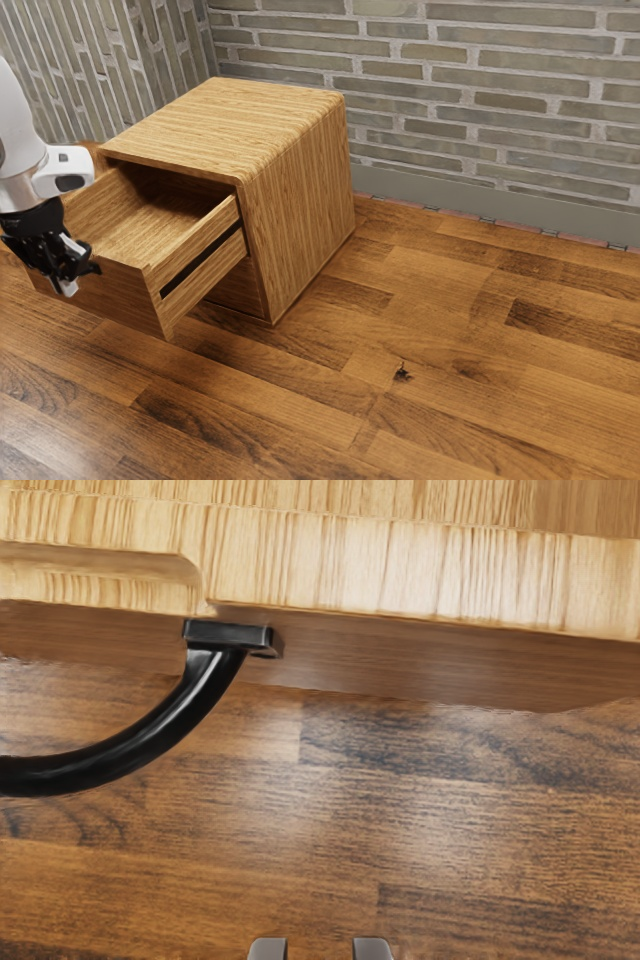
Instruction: Push the drawer handle with one arm to close the drawer
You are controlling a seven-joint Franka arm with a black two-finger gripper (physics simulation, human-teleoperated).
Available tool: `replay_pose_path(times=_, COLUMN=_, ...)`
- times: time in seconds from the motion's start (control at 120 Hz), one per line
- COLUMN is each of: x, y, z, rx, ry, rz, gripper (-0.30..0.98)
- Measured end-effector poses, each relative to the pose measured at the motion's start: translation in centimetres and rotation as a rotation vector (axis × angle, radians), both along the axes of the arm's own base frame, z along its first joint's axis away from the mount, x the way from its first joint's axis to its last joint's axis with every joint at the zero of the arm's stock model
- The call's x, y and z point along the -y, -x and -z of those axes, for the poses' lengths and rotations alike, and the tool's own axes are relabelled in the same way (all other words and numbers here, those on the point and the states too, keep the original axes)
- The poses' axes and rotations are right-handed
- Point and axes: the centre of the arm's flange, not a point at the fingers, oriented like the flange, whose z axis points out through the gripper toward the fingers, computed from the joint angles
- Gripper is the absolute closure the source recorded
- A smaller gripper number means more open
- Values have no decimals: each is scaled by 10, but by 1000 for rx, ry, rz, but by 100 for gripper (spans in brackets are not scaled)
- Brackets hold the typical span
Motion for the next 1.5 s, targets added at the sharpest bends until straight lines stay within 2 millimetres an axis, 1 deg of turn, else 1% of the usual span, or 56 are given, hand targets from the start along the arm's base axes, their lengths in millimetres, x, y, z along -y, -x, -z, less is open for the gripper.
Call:
replay_pose_path(times=0.025, x=-3, y=2, z=1, rx=1, ry=-3, rz=-1, gripper=71)
replay_pose_path(times=0.117, x=-29, y=9, z=9, rx=-6, ry=1, rz=-25, gripper=73)
replay_pose_path(times=0.158, x=-37, y=11, z=12, rx=-9, ry=4, rz=-28, gripper=74)
replay_pose_path(times=0.308, x=-50, y=6, z=21, rx=-14, ry=-4, rz=-11, gripper=75)
replay_pose_path(times=0.358, x=-59, y=5, z=23, rx=-16, ry=2, rz=-15, gripper=75)
replay_pose_path(times=0.483, x=-70, y=-3, z=25, rx=-20, ry=2, rz=-6, gripper=75)
replay_pose_path(times=0.825, x=-75, y=-31, z=28, rx=-26, ry=-7, rz=51, gripper=75)
replay_pose_path(times=0.975, x=-73, y=-48, z=23, rx=-6, ry=-14, rz=79, gripper=75)
replay_pose_path(times=1.133, x=-70, y=-66, z=25, rx=1, ry=-19, rz=105, gripper=75)
replay_pose_path(times=1.375, x=-72, y=-85, z=19, rx=40, ry=-30, rz=120, gripper=74)
replay_pose_path(times=1.5, x=-63, y=-97, z=19, rx=59, ry=-40, rz=148, gripper=74)
